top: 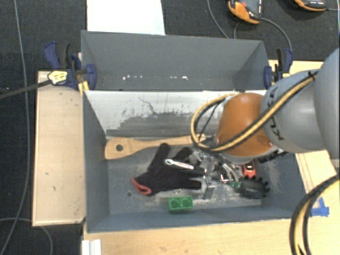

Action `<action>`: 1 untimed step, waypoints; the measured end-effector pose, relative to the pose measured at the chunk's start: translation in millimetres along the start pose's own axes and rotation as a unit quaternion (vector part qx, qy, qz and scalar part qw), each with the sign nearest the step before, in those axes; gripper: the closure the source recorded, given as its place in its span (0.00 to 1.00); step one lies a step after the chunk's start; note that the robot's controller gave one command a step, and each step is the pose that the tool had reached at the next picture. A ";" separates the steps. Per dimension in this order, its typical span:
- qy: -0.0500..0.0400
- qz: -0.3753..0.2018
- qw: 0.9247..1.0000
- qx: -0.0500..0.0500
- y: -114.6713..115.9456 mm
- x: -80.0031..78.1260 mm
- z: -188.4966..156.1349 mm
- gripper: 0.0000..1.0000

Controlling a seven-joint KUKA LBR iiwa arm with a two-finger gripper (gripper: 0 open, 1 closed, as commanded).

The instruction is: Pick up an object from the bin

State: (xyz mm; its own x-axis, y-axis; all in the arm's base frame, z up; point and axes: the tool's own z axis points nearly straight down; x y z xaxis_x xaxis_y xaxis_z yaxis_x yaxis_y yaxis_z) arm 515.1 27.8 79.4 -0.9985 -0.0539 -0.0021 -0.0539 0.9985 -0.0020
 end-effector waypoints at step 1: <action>-0.003 -0.140 0.990 0.000 -16.1 -11.0 7.6 0.00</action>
Offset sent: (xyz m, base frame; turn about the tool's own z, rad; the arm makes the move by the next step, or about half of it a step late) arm 0.0126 0.0305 -0.0094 -0.0759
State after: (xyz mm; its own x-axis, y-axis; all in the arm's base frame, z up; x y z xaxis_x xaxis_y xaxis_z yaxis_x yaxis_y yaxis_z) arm 527.0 12.3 71.8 -0.9447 -0.3278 -0.0067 -0.3278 0.9447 -0.0024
